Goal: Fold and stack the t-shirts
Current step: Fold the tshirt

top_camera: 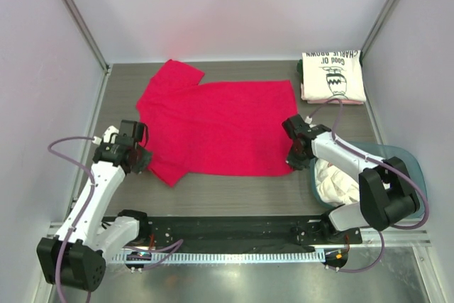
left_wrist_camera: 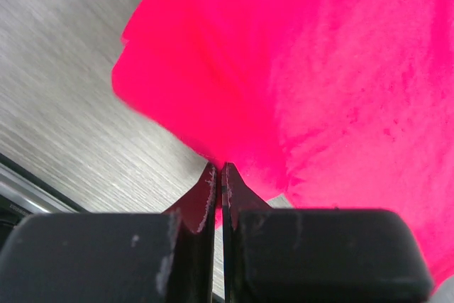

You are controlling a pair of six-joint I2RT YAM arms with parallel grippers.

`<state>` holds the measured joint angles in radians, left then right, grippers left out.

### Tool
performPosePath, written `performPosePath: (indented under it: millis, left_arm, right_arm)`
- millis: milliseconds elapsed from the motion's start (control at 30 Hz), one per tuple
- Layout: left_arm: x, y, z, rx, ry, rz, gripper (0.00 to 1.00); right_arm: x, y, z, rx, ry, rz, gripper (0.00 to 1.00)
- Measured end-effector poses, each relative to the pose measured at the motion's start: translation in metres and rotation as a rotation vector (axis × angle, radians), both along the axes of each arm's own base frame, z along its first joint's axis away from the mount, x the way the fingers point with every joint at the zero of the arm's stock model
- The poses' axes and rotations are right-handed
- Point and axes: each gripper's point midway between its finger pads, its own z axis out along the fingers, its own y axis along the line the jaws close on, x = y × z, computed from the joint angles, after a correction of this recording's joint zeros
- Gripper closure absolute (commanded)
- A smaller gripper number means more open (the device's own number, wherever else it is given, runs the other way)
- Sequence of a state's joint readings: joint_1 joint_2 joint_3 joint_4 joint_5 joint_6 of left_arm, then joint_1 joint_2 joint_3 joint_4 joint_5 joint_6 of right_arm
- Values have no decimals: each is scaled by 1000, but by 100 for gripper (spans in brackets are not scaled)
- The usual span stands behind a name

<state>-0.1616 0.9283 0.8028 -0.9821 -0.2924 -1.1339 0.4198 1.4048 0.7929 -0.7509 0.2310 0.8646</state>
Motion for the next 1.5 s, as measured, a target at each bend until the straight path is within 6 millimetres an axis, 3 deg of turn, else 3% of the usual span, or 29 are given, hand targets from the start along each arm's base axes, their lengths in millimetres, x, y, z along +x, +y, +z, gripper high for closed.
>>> performPosePath:
  millis: [200, 333, 467, 700, 1033, 1100, 1200, 1233, 1267, 1300, 1333, 1400, 1500]
  left_arm:
    - [31, -2, 24, 42, 13, -66, 100]
    - [68, -4, 49, 82, -1, -122, 100]
    - [114, -6, 61, 120, 17, -177, 100]
    - [175, -8, 51, 162, 81, -242, 100]
    - [241, -7, 43, 211, 113, -299, 99]
    - [249, -7, 38, 217, 128, -309, 95]
    - [266, -8, 30, 228, 147, -344, 63]
    - [277, -9, 26, 232, 156, -366, 39]
    - [285, -10, 26, 232, 154, -379, 30]
    - [300, -10, 25, 232, 141, -392, 24]
    - [312, -10, 24, 231, 125, -398, 11]
    - [318, -7, 20, 214, 120, -399, 8]
    - [296, 9, 18, 187, 163, -379, 8]
  right_arm:
    - [39, 15, 44, 25, -90, 25, 99]
    - [67, 21, 64, 24, -128, 42, 99]
    - [87, 18, 66, 5, -116, 50, 99]
    - [131, 7, 65, -33, -89, 55, 99]
    - [180, -3, 59, -43, -82, 44, 99]
    - [185, -3, 55, -45, -71, 44, 99]
    - [193, -3, 46, -43, -52, 39, 82]
    - [196, -3, 43, -42, -44, 36, 46]
    - [200, -3, 41, -38, -40, 31, 28]
    - [203, -3, 40, -37, -30, 33, 18]
    - [208, -4, 41, -33, -28, 29, 6]
    - [221, -7, 49, -31, -40, 26, 5]
    - [231, -13, 68, -32, -79, 18, 5]
